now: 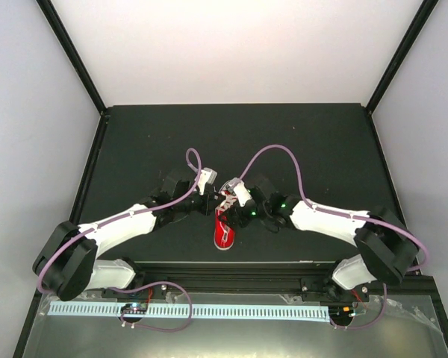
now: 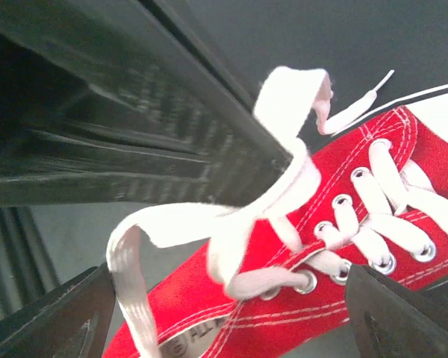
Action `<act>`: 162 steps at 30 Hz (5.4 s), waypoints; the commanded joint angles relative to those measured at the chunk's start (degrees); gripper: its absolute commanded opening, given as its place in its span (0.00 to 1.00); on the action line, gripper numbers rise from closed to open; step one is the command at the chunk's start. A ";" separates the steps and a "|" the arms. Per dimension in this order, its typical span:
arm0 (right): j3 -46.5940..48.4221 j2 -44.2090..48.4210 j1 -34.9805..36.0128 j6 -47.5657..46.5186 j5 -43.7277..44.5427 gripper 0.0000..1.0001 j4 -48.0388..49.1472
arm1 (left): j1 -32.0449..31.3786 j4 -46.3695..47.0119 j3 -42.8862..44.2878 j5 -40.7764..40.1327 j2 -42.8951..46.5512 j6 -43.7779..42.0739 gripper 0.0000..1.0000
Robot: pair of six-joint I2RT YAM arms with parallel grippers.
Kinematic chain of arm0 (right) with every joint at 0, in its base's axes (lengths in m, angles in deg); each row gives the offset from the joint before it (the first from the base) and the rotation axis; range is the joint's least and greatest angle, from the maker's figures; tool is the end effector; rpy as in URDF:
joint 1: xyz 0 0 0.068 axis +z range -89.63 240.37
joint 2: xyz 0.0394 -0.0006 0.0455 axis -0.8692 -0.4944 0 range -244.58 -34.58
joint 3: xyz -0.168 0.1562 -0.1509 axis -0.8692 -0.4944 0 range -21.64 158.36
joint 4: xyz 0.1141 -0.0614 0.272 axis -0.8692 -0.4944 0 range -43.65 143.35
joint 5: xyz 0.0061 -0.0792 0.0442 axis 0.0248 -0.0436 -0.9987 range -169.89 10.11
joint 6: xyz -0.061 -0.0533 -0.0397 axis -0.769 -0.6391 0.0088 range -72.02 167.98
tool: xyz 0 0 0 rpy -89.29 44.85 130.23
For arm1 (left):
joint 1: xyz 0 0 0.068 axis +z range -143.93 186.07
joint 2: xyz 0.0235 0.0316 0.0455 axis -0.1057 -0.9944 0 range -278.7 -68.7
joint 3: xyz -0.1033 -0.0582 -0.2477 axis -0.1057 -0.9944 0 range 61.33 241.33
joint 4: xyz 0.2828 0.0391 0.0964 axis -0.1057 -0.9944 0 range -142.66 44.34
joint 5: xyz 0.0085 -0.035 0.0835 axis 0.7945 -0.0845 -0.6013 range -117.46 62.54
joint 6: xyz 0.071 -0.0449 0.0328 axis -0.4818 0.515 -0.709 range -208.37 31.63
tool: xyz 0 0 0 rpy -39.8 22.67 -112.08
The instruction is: Tie the shoes
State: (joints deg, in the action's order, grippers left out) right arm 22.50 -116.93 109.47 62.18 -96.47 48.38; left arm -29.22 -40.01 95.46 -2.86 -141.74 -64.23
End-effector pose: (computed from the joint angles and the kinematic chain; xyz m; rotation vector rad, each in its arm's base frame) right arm 0.2167 0.2855 0.1430 -0.8833 2.2938 0.8617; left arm 0.2474 -0.2162 0.1534 0.4865 2.2337 -1.0377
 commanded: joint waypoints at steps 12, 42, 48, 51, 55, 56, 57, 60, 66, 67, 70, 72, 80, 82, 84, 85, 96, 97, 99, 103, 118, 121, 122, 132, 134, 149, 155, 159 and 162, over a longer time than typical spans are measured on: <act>2.20 -6.78 -0.19 -1.28 16.39 0.54 11.36 | 0.21 -0.34 0.59 0.10 1.03 -0.05 0.02; 2.32 -11.08 0.34 1.17 9.37 0.03 23.73 | 0.21 -0.95 -2.41 -2.04 4.59 2.34 0.02; 0.00 -7.04 0.31 0.99 12.17 0.02 22.91 | 1.17 -2.13 -4.47 -2.02 6.68 1.65 0.33; -0.65 -6.45 0.30 0.84 12.18 0.02 22.42 | 2.33 -2.90 -6.38 -2.02 9.01 1.19 0.40; -1.24 -6.37 0.37 0.91 11.47 0.02 22.46 | 5.16 -3.00 -9.15 -2.01 12.98 1.23 0.43; -1.32 -6.47 0.37 0.96 11.16 0.02 22.40 | 6.09 -2.75 -9.73 -1.89 13.90 1.44 0.43; -1.39 -6.55 0.38 0.99 10.94 0.02 22.38 | 6.93 -2.01 -10.21 -1.48 14.56 1.51 0.43; -1.59 -6.60 0.34 1.14 10.71 0.02 22.37 | 9.06 0.14 -11.00 1.01 14.99 1.68 0.44; -1.60 -6.37 0.38 1.38 10.64 0.02 22.20 | 12.46 -1.33 -8.42 3.75 9.78 -1.40 0.38; -1.68 -6.33 0.38 1.39 10.54 0.02 22.19 | 13.04 -0.94 -7.89 4.39 9.02 -1.64 0.39; -2.07 -6.08 0.37 1.38 9.88 0.02 22.61 | 14.32 -0.52 -4.82 7.93 5.25 -2.88 0.42; -2.15 -5.98 0.35 1.33 9.31 0.02 22.75 | 14.46 -1.61 -0.25 11.11 1.52 -4.34 0.42; -2.78 -5.24 0.34 2.07 8.53 0.02 23.49 | 14.38 -5.32 12.26 25.19 -14.80 -10.90 0.43; -3.18 -4.88 0.34 2.71 8.86 0.02 23.94 | 14.33 -5.86 13.12 27.18 -18.03 -11.42 0.43; -3.68 -4.35 0.34 3.52 9.37 0.02 24.47 | 14.18 -3.05 11.45 28.83 -19.54 -10.01 0.42; -3.96 -4.09 0.33 3.89 9.60 0.02 24.82 | 13.99 -1.46 10.38 29.24 -19.81 -9.49 0.42; -4.09 -3.69 0.30 6.33 11.97 0.02 24.87 | 12.26 0.87 4.84 32.11 -17.94 -9.65 0.39; -3.74 -3.76 0.29 6.76 12.82 0.02 24.40 | 12.19 1.01 4.36 32.15 -17.45 -9.68 0.38; -3.23 -4.06 0.29 7.31 13.10 0.02 23.97 | 12.01 2.25 3.30 32.47 -16.59 -9.22 0.38; -1.91 -5.31 0.29 8.46 12.80 0.02 23.02 | 10.95 3.21 3.12 33.55 -16.08 -8.83 0.38; -0.99 -6.68 0.28 12.17 11.26 0.02 22.74 | 8.46 9.21 2.19 31.15 -17.60 -4.75 0.32; -0.92 -6.66 0.26 12.03 11.38 0.02 22.60 | 7.90 9.10 2.59 31.04 -18.20 -4.72 0.28; -0.90 -6.68 0.24 11.92 11.46 0.02 22.57 | 7.82 9.05 2.71 31.06 -18.39 -4.72 0.27; -1.23 -6.24 0.29 11.41 12.09 0.02 22.24 | 7.70 7.91 3.18 28.42 -17.53 -5.10 0.03; -1.25 -6.01 0.26 11.13 12.35 0.02 22.02 | 7.72 7.82 3.20 27.18 -17.13 -4.79 0.01; -2.00 -1.71 0.28 8.09 12.39 0.46 16.40 | 7.75 6.38 3.70 16.55 -13.37 -5.03 0.02; -5.86 3.48 0.24 7.74 13.74 0.71 12.06 | 7.69 5.86 6.68 13.89 -15.56 -6.01 0.02; -9.59 8.82 0.13 8.20 15.20 0.80 9.90 | 7.70 5.72 7.84 11.42 -15.66 -6.99 0.02; -12.29 13.34 0.05 7.87 14.87 0.85 9.15 | 7.75 6.49 8.84 12.27 -16.94 -6.86 0.02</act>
State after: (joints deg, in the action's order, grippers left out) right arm 12.86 -108.29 109.62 70.75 -82.85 59.59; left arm -21.35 -35.14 101.53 10.58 -156.95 -69.65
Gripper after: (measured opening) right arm 0.825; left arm 0.016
